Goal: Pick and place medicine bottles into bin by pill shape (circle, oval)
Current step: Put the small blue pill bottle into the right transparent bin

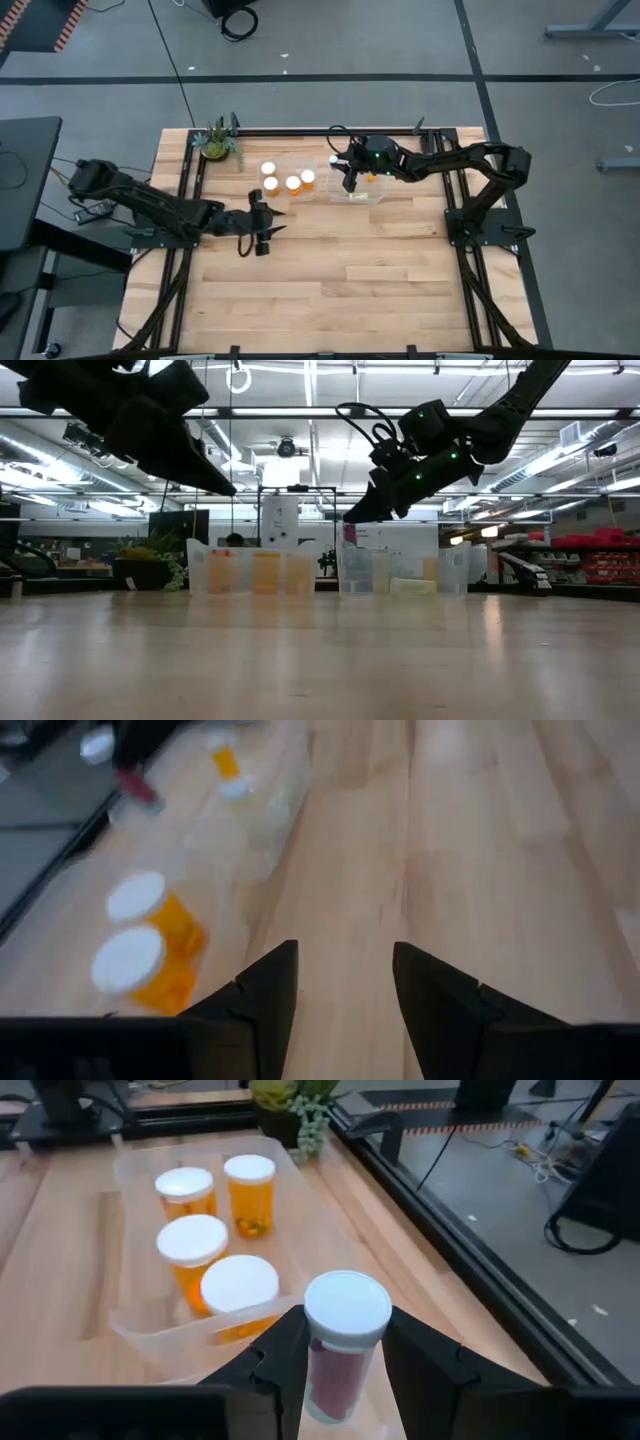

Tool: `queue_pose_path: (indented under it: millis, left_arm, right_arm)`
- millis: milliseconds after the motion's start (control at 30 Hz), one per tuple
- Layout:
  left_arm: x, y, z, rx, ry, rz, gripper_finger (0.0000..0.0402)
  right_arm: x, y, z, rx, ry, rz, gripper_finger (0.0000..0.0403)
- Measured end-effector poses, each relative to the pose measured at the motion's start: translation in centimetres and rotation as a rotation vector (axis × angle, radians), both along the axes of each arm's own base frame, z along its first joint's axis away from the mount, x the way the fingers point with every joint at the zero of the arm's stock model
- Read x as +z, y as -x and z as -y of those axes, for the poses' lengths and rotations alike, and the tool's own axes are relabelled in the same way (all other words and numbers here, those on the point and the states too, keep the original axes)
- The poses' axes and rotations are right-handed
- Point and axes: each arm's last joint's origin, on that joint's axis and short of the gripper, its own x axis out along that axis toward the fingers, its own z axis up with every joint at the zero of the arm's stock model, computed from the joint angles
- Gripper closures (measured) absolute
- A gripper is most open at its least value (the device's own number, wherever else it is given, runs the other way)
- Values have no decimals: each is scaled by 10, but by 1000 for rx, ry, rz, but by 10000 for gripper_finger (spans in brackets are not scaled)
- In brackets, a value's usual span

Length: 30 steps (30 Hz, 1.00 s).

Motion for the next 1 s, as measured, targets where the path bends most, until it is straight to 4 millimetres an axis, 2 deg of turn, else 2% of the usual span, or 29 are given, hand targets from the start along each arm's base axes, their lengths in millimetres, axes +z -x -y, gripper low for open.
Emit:
queue_pose_path:
  millis: [200,433,1000]
  left_arm:
    - [2,15,-4,9,1,45,229]
    - [11,18,-4,-3,-4,88,230]
    - [20,28,-2,-58,-47,89,230]
  right_arm:
    - [-3,2,-1,1,-5,2,272]
    - [5,3,-1,-2,6,31,272]
    - [-2,5,-3,2,-20,-22,272]
